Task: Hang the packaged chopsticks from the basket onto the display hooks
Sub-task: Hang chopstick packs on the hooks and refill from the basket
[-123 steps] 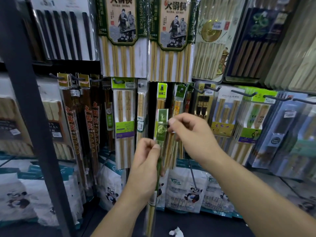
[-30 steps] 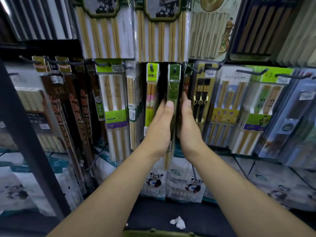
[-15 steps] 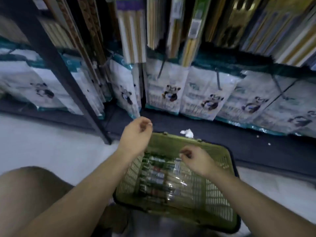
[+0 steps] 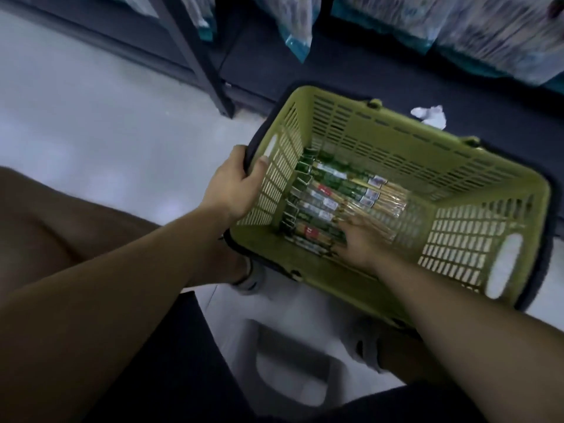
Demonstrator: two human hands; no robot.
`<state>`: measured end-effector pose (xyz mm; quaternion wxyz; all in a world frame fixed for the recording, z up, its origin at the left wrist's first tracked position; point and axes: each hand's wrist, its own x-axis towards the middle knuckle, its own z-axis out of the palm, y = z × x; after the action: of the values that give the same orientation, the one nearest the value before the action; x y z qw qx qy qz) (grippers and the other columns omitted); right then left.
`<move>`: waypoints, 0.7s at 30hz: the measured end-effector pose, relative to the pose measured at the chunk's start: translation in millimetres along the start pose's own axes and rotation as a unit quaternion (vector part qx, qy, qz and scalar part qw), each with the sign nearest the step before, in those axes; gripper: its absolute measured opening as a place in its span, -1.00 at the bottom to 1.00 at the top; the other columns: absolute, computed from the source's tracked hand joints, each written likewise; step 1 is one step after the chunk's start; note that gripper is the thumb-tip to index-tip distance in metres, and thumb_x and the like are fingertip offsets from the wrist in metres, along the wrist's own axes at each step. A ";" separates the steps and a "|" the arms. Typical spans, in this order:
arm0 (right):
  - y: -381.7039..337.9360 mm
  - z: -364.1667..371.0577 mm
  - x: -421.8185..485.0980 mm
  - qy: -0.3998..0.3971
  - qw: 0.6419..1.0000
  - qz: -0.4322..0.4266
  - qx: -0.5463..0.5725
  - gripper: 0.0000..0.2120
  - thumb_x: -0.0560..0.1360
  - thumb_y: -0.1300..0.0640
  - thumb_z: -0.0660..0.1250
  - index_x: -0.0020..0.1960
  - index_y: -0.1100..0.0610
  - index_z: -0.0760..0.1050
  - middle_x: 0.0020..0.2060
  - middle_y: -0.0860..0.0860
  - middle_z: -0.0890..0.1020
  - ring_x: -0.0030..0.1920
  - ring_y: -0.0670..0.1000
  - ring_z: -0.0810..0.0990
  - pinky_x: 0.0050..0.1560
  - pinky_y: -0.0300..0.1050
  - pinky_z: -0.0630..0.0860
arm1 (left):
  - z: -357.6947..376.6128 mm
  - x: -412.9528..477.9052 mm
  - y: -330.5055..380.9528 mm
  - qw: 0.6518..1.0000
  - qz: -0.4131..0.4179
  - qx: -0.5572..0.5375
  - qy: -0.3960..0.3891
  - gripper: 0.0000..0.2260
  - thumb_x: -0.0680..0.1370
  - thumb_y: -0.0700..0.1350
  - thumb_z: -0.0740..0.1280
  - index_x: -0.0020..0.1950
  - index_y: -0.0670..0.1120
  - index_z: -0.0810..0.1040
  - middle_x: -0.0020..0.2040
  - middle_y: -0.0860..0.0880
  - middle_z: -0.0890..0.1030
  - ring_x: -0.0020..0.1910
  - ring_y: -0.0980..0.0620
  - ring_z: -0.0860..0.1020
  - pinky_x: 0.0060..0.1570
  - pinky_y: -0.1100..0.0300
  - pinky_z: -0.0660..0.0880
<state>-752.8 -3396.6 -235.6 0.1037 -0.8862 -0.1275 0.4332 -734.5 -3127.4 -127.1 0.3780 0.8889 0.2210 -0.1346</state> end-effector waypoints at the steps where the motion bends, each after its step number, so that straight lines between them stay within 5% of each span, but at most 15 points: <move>1: -2.0 4.8 4.0 -0.005 1.000 -0.007 -0.004 -0.39 0.55 -0.10 0.40 0.54 0.06 0.35 0.41 0.18 0.40 0.40 0.22 0.38 0.35 -0.02 0.38 | 2.0 -0.3 -0.9 1.000 -0.008 -0.012 0.006 -0.71 0.60 0.29 0.17 0.00 0.09 0.42 -0.18 -0.02 0.62 -0.23 -0.01 0.60 -0.28 0.06 0.49; 5: -7.3 21.2 10.9 0.025 0.999 -0.016 -0.021 -0.50 0.50 -0.10 0.47 0.36 0.05 0.48 0.31 0.09 0.46 0.28 0.15 0.44 0.24 0.01 0.48 | 4.1 1.9 -0.2 0.999 -0.020 -0.030 0.006 -0.69 0.57 0.30 0.19 0.02 0.07 0.43 -0.16 -0.03 0.66 -0.29 0.09 0.61 -0.36 0.16 0.48; 12: -7.6 24.0 17.9 0.032 0.999 0.009 -0.015 -0.35 0.45 -0.10 0.53 0.41 0.08 0.37 0.26 0.11 0.57 0.22 0.16 0.56 0.15 0.03 0.53 | 6.0 4.8 -3.0 0.999 -0.017 -0.045 0.004 -0.74 0.59 0.27 0.23 -0.01 0.09 0.43 -0.15 -0.06 0.67 -0.38 0.19 0.54 -0.40 0.23 0.47; 15: -4.3 25.0 20.7 0.009 0.999 -0.014 -0.028 -0.45 0.50 -0.10 0.48 0.41 0.06 0.46 0.29 0.10 0.60 0.25 0.16 0.57 0.20 0.02 0.52 | 5.5 5.2 -3.8 0.999 -0.012 -0.053 0.001 -0.76 0.58 0.27 0.24 -0.03 0.11 0.42 -0.17 -0.06 0.65 -0.39 0.21 0.54 -0.48 0.34 0.44; 21: 1.7 21.0 17.9 0.025 0.999 -0.028 -0.015 -0.61 0.57 -0.09 0.41 0.35 0.01 0.55 0.17 0.07 0.66 0.11 0.11 0.61 -0.02 -0.07 0.49 | 5.5 5.9 -5.3 0.998 -0.005 -0.056 -0.002 -0.72 0.58 0.28 0.24 0.02 0.08 0.44 -0.15 -0.07 0.66 -0.35 0.10 0.57 -0.39 0.15 0.51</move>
<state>-758.7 -3391.0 -262.1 0.1060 -0.8942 -0.1565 0.4057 -732.4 -3126.5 -136.5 0.4271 0.8649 0.2320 -0.1256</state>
